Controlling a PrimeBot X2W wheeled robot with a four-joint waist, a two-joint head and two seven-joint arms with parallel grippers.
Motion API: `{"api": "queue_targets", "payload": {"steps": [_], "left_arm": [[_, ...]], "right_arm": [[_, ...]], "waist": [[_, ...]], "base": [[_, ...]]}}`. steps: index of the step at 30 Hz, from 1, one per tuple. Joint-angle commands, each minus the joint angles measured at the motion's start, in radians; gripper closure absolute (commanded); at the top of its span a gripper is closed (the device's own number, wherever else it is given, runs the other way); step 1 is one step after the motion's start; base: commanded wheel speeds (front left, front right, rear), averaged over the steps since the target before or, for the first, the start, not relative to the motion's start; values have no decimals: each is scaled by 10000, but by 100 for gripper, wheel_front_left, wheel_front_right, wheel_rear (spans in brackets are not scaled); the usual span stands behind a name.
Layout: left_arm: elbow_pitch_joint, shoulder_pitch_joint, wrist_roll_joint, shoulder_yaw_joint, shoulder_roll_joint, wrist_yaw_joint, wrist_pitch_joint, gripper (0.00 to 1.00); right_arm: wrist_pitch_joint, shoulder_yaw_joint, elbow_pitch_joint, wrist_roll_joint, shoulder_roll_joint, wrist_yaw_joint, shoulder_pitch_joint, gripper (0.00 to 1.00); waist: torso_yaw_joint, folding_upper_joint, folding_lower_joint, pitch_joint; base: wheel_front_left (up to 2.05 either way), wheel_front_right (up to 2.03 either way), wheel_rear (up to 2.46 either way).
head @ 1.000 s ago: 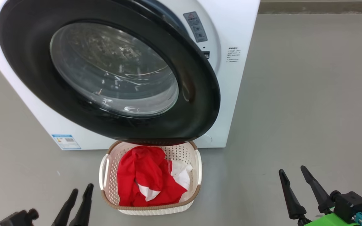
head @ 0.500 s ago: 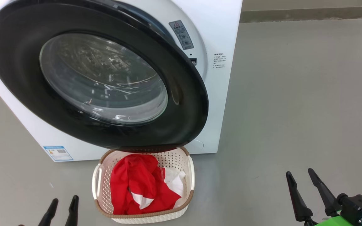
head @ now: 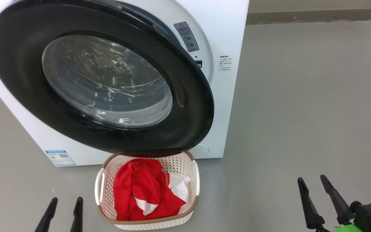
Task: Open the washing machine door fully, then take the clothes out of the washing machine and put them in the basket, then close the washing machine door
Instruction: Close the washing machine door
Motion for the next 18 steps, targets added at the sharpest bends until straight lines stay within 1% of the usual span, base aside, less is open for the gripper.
{"api": "queue_targets", "payload": {"steps": [1, 6, 18], "left_arm": [[-369, -158, 231, 409, 40, -58, -122, 0], [-331, -43, 444, 319, -153, -58, -122, 0], [-376, -62, 519, 289, -151, -58, -122, 0]], "right_arm": [[-65, 112, -288, 123, -133, 48, -61, 0], [-65, 26, -289, 105, -93, 48, 68, 0], [-65, 16, -319, 94, -70, 48, 71, 0]], "waist": [[-10, -1, 0, 1], [-36, -1, 0, -5], [24, -1, 0, 3]], "base": [[0, 0, 0], [0, 0, 0], [0, 0, 0]]}}
